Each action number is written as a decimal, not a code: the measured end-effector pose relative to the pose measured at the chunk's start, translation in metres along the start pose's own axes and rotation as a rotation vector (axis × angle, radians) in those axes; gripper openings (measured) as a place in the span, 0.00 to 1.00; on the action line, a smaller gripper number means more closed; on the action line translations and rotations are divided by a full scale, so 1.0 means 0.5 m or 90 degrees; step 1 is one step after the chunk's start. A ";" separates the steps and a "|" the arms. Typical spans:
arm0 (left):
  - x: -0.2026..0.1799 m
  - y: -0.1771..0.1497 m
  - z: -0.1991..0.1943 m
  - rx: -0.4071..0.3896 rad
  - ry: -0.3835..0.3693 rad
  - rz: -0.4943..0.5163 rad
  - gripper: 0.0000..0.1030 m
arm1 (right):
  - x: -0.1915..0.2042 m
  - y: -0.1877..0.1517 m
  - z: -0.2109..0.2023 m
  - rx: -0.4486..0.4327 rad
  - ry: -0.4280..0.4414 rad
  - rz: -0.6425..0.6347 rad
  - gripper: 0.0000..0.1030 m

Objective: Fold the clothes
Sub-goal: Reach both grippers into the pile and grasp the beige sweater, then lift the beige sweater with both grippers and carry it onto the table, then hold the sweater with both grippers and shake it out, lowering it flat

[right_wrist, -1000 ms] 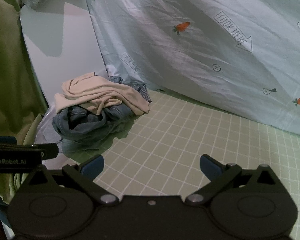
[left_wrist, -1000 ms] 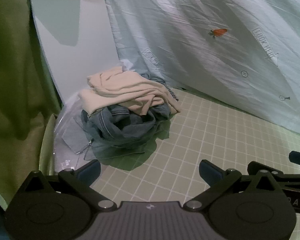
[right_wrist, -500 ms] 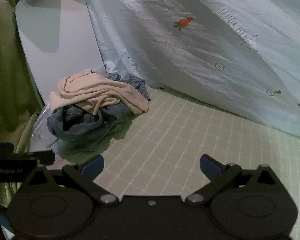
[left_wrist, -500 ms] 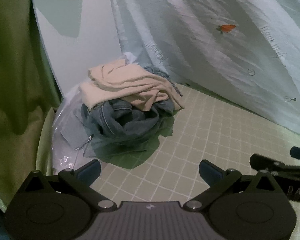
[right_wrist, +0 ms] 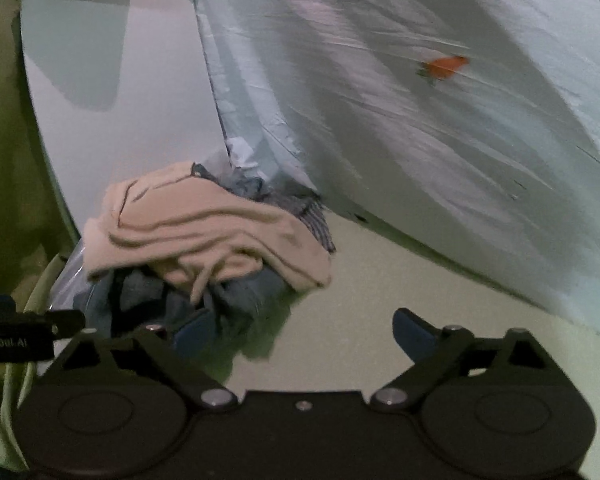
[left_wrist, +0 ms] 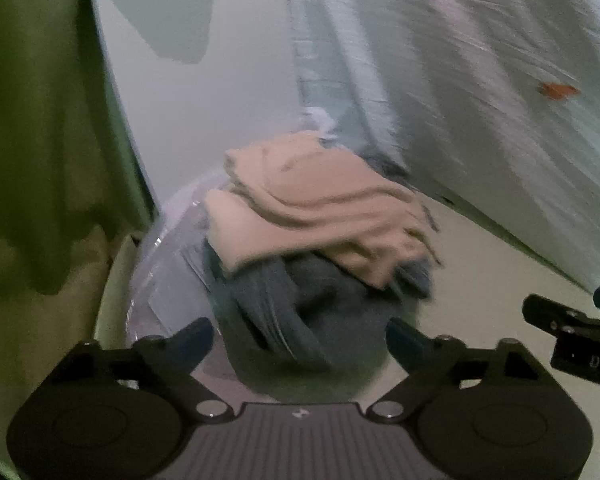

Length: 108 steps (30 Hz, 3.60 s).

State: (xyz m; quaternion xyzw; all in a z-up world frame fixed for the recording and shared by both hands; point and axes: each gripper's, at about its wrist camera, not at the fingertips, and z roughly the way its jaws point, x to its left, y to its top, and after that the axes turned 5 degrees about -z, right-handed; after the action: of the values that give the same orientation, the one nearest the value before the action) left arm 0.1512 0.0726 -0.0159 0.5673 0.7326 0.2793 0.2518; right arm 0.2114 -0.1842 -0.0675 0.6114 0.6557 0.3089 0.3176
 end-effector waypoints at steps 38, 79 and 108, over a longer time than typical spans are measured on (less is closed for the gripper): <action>-0.106 0.096 -0.002 -0.075 -0.160 0.001 0.13 | -0.110 0.017 -0.019 -0.161 0.047 -0.050 0.07; -0.438 -0.581 -0.173 0.242 -0.222 -0.141 0.76 | -0.671 -0.624 -0.435 0.124 -0.097 0.169 0.82; -0.529 -0.594 -0.163 0.283 -0.216 0.010 0.05 | -0.790 -0.750 -0.506 0.173 -0.354 0.029 0.05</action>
State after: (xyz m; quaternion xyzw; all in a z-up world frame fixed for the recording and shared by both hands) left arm -0.0492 -0.2541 -0.1501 0.6530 0.7189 0.0148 0.2379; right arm -0.1964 -0.6058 -0.1960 0.7241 0.5651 0.0463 0.3927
